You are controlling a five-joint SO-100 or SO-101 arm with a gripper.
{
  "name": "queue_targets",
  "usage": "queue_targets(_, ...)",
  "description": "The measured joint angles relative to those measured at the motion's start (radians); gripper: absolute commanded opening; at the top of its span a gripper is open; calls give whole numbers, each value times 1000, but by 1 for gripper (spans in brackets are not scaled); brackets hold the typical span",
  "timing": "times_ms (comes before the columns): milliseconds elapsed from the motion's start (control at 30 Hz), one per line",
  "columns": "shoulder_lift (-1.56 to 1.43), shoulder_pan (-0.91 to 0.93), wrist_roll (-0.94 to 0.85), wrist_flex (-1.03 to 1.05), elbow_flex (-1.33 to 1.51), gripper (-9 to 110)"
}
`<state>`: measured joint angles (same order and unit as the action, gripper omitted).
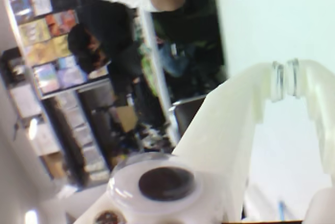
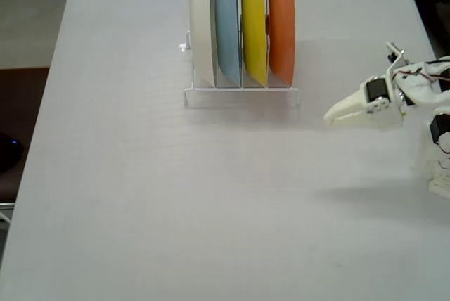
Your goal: Can you put the plate away?
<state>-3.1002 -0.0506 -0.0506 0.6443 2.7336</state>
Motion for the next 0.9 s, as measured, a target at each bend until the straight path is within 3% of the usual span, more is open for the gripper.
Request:
queue_targets(367,-155,18,15,-38,238,0)
queue_targets(900,-193,29,18,26,354,0)
